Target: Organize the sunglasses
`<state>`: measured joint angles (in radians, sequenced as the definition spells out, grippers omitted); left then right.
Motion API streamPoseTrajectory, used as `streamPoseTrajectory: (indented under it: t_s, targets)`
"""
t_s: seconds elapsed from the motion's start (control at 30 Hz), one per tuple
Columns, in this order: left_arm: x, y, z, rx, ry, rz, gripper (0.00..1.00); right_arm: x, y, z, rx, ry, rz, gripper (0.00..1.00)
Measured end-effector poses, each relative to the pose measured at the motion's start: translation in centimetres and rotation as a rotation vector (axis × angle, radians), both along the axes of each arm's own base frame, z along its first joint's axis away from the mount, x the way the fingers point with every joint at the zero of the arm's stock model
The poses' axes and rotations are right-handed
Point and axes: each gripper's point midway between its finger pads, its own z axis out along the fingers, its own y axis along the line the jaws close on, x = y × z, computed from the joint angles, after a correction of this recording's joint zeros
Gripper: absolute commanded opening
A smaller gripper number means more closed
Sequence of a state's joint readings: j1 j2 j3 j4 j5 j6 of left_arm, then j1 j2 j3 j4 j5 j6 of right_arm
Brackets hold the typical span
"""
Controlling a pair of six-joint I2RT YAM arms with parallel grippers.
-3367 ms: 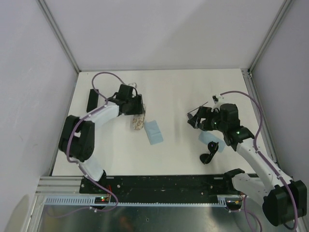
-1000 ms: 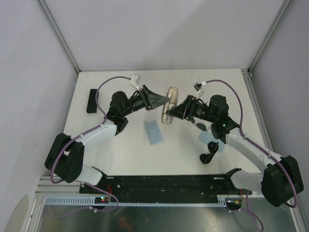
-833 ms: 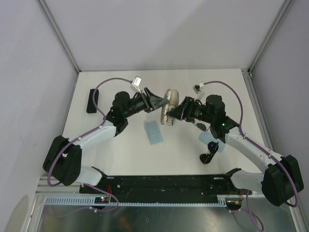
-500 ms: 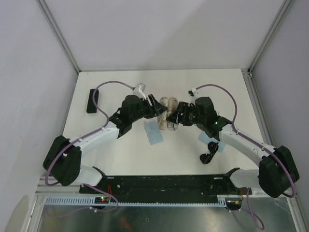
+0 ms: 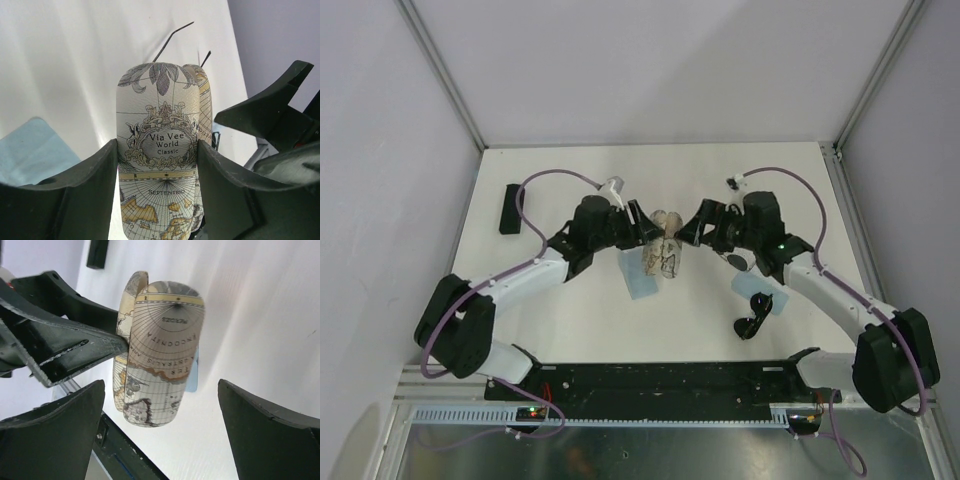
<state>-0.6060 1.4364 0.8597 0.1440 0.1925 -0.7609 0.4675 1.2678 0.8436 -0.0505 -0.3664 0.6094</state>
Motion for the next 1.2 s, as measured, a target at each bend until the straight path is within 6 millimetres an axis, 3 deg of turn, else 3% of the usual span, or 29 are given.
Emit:
streamPoseTrajectory:
  t_s: [0.13,0.3,0.5,0.6,0.9,1.2]
  targets:
    - [0.4,0.7,1.3,-0.064,0.007,-0.015,0.23,0.4,-2.2,2.2,0.064,-0.033,0.000,0.97]
    - [0.1,1.0,5.1,-0.209,-0.028,-0.060,0.24,-0.1,-4.4,5.4,0.177,-0.111,0.032,0.94]
    - [-1.2,0.0,10.7,-0.410,-0.092,-0.168,0.24,-2.1,-3.8,7.2,0.341,-0.137,0.135,0.88]
    - [-1.8,-0.4,12.3,-0.468,-0.106,-0.207,0.24,-3.0,-3.3,8.4,0.422,-0.147,0.181,0.86]
    - [-3.2,-0.8,15.1,-0.572,-0.120,-0.281,0.24,-5.0,-2.5,14.0,0.590,-0.264,0.299,0.77]
    - [-4.0,-1.0,15.8,-0.613,-0.118,-0.309,0.24,-6.2,-0.7,15.2,0.676,-0.253,0.387,0.62]
